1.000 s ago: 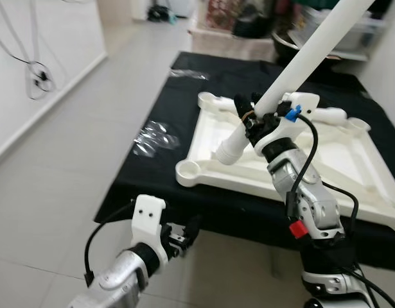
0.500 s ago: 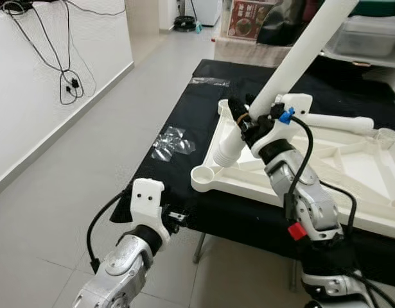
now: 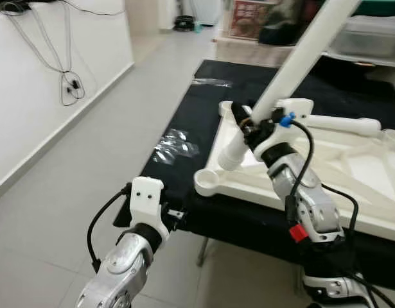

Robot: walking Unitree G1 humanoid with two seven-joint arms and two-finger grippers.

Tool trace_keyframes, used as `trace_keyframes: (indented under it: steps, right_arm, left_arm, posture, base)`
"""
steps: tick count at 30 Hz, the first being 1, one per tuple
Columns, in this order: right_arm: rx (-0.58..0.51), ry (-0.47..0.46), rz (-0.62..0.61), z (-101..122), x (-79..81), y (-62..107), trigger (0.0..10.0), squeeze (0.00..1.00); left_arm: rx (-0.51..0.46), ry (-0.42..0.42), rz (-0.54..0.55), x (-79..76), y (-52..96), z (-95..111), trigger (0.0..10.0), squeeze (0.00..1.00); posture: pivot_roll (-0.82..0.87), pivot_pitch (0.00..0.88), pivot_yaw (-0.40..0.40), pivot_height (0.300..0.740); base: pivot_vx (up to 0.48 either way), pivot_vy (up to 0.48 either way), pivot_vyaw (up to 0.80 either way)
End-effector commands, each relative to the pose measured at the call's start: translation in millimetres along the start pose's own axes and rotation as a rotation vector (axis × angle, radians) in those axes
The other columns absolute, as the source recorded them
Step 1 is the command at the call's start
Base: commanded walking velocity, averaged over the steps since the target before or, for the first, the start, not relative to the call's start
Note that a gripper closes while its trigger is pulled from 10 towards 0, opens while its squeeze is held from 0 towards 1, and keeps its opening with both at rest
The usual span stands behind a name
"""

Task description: Building children table

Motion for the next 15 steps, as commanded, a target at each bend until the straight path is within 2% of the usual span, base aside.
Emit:
trace_keyframes:
  steps: [1,15]
  right_arm:
    - [-0.014,0.0,0.017,0.7,5.7,-0.2,10.0,0.0]
    - [-0.023,0.006,0.009,2.5,5.5,1.4,10.0,0.0]
  left_arm:
    - [0.031,-0.017,0.036,7.6,1.5,-5.9,10.0,0.0]
    - [0.019,-0.028,0.06,11.8,-0.2,-3.3,10.0,0.0]
  posture:
    - [0.08,0.088,-0.088,0.74]
    - [0.08,0.061,-0.087,0.74]
  base:
    - [0.0,0.0,0.0]
    - [0.0,0.0,0.0]
Point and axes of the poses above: a point about 5 cm out from each wrist's last joint towards the gripper, its own y axis pointing back from the gripper into the wrist, its own z axis along the axis of the wrist's last joint, x = y × z, the point moved 1 cm from there along -y, pointing out of the wrist towards the gripper, and after that the axes turned 7 degrees about y, right-handed, at the moved point
